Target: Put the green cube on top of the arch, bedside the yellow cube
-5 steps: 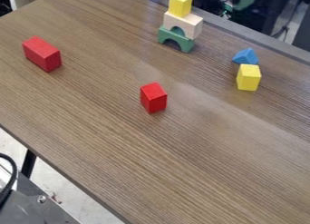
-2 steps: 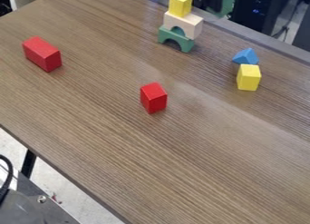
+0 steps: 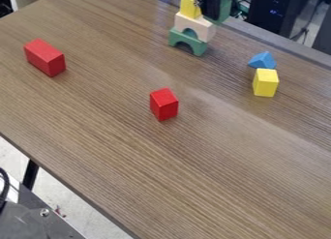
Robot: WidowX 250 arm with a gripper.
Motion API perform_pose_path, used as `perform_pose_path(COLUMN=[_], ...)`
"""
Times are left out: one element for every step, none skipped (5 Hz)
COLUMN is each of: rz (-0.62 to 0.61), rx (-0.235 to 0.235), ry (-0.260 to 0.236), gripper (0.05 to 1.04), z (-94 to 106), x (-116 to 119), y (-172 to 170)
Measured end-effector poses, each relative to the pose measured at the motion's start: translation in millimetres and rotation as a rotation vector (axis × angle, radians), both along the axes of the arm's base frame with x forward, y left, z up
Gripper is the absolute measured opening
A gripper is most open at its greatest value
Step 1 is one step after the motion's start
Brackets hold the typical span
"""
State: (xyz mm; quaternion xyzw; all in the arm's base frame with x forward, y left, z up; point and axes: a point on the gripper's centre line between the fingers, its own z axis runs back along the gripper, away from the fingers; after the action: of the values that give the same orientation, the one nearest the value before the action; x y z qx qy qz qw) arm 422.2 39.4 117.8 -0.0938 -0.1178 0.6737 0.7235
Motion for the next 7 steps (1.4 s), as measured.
perform_pose_path(rz=[0.018, 0.023, 0.031, 0.046, 0.06, 0.066, 0.07], rx=[-0.002, -0.001, -0.003, -0.007, -0.007, -0.007, -0.008], ry=[-0.002, -0.009, -0.011, -0.004, -0.004, -0.005, -0.004], gripper=[0.575, 0.575, 0.575, 0.575, 0.575, 0.575, 0.575], z=[1.7, 5.1, 4.2, 1.0, 1.5, 1.9, 0.7], x=[0.6, 2.2, 5.8, 9.4, 12.1, 12.4, 12.6], y=[4.6, 6.8, 8.5, 10.3, 13.7, 13.9, 14.6])
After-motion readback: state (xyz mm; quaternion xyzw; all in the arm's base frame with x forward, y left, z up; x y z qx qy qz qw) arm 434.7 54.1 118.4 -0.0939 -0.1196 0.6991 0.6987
